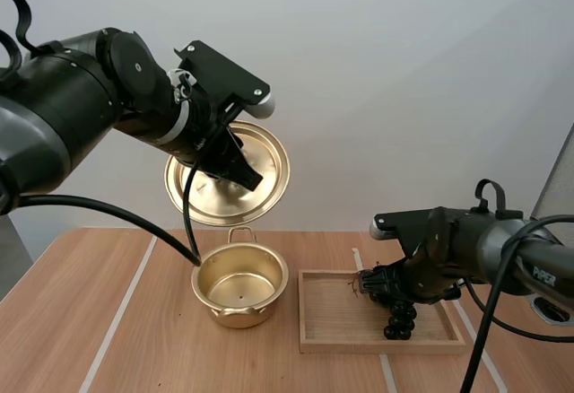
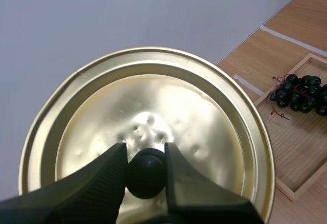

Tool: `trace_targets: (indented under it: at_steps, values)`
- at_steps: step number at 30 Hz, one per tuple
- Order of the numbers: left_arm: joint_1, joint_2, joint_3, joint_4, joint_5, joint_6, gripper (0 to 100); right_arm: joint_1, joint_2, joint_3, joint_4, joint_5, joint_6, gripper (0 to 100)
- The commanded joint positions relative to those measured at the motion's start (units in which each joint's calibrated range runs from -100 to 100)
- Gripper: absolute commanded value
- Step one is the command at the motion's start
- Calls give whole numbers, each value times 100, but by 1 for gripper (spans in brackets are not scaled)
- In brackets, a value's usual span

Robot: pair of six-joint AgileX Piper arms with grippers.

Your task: Open the lid, put the grape in the pot, and close it

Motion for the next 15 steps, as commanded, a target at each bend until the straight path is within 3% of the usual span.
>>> trace_targets:
  at_steps: [1, 15]
  values:
    - [-18, -78, -54, -86, 83, -30, 0, -23, 335, -198, 24, -352, -29, 100]
    - [-18, -78, -54, -86, 277, -30, 0, -23, 1690, -477, -145, -1099, -29, 100]
